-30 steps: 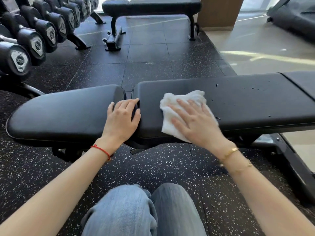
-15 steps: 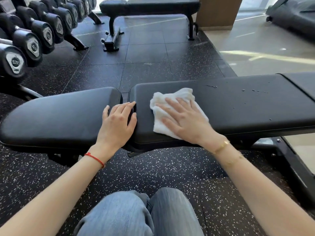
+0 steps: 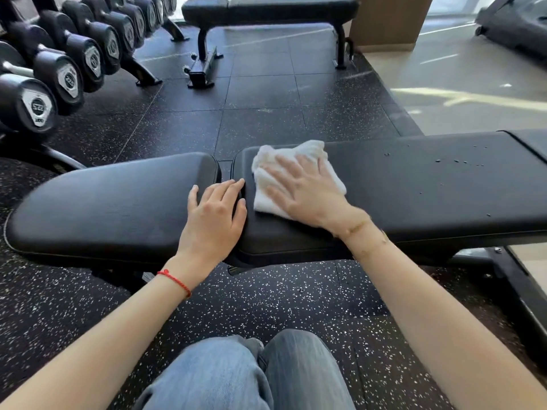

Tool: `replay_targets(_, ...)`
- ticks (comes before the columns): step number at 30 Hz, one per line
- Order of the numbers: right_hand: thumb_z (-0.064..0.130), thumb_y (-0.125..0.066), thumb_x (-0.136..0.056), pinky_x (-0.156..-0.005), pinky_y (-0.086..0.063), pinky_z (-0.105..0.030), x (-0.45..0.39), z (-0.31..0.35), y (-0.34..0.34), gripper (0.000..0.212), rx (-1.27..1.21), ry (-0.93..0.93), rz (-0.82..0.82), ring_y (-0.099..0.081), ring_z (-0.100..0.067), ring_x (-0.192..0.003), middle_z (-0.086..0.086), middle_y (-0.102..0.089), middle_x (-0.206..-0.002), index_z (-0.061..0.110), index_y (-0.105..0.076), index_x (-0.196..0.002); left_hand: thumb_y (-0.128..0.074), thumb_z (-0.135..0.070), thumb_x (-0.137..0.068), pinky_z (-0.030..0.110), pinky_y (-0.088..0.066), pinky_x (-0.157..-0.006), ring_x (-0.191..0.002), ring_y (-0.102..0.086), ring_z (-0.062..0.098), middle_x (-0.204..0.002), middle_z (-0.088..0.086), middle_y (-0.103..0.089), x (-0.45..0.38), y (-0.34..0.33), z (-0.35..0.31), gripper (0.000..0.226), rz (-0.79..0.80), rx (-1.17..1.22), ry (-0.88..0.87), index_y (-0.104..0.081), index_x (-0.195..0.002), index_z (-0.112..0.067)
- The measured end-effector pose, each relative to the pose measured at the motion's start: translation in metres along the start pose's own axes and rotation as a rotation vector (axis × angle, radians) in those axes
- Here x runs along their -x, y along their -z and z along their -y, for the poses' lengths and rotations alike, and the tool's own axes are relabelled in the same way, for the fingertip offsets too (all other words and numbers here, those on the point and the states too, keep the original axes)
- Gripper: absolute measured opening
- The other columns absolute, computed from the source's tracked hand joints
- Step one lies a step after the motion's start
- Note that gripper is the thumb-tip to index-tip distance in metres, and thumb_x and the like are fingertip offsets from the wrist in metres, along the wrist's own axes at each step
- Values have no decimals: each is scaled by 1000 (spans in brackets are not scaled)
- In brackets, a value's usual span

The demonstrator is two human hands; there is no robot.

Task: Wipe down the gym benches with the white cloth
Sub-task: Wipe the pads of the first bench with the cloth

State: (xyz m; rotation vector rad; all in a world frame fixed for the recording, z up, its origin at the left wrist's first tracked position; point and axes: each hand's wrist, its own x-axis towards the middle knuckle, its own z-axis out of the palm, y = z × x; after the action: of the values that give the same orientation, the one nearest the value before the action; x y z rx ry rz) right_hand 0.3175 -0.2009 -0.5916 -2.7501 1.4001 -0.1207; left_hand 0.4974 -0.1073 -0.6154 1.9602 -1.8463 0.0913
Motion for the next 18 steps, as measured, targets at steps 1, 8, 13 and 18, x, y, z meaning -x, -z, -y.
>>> replay_targets(1,58,-18,-100,-119,2,-57,18,-1,-1,54,-18,46,-4,-8,-28,-150,7,-15,-163,48,-15,-153,-40,-29,-101,52,-18,-121,-134,-46,16,-142,-2,-55,0,0,1,43,4,1,-5,-50,-142,-17)
replay_targets(8,61,-8,-95,-120,-14,-52,79,-30,8,63,57,-30,-110,-25,-26,-147,5,-30,-160,44,-25,-152,-43,-28,-101,49,-19,-121,-134,-47,17,-141,-3,-56,2,5,5,41,8,30,-34,-52,-140,-19)
replay_targets(13,55,-27,-103,-113,-27,-56,92,20,-17,51,117,105,-294,-44,-36,-134,-4,-48,-149,36,-43,-147,-51,-21,-96,47,-29,-116,-124,-54,22,-126,-1,-65,18,11,11,32,-103,-32,-73,-62,-126,-17)
replay_targets(18,51,-47,-99,-110,-33,-60,88,81,-39,50,239,164,-389,-49,-41,-130,-6,-50,-148,36,-44,-146,-48,-15,-94,44,-35,-110,-121,-57,27,-122,4,-67,35,17,27,32,-202,-63,-45,-66,-120,-13)
